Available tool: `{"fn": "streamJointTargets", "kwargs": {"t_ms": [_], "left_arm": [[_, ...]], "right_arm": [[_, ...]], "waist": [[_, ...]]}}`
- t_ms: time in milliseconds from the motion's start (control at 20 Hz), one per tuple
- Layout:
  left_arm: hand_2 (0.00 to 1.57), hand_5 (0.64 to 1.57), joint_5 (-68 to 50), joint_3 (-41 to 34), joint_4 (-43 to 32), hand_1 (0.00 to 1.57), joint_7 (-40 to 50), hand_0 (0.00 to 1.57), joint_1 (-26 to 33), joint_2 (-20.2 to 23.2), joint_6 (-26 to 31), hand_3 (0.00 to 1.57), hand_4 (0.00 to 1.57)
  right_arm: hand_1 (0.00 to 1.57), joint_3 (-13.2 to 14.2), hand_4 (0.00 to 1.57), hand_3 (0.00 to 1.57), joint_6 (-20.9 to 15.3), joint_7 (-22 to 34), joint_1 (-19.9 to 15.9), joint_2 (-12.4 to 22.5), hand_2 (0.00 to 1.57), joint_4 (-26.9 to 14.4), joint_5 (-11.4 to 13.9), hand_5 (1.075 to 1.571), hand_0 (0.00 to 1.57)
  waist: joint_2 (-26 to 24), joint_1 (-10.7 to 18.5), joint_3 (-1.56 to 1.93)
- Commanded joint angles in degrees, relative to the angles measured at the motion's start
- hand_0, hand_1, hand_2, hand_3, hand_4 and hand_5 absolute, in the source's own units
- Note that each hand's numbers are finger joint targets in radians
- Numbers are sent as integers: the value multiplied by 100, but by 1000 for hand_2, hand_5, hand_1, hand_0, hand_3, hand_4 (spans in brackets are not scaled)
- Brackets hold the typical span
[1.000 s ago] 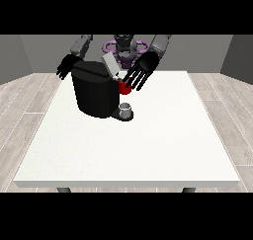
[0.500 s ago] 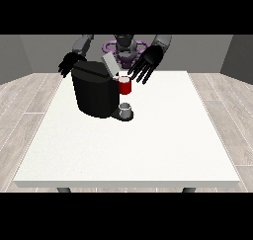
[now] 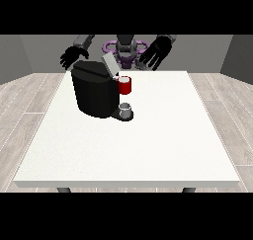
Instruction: Insert the coffee pod into the coffee machine and close the lid
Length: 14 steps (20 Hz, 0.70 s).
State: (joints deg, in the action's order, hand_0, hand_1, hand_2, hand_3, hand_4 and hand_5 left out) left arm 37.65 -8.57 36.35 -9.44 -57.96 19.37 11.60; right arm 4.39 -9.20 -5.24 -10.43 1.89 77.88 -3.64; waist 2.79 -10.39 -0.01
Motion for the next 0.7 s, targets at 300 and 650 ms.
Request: {"fn": "streamJointTargets", "kwargs": {"t_ms": [300,650], "left_arm": [[0,1571,-1563,-1094,45,0,-344,0,1210,-1067,114,0,0],[0,1571,-2030,-1323,224,0,-535,0,2078,-1295,191,0,215]], "right_arm": [[0,125,349,0,558,351,331,612,0,278,-167,1571,0],[0,-93,43,0,757,542,247,711,0,749,-109,1571,0]], "waist": [[-1282,719,-3],[-1651,1100,-1]]}}
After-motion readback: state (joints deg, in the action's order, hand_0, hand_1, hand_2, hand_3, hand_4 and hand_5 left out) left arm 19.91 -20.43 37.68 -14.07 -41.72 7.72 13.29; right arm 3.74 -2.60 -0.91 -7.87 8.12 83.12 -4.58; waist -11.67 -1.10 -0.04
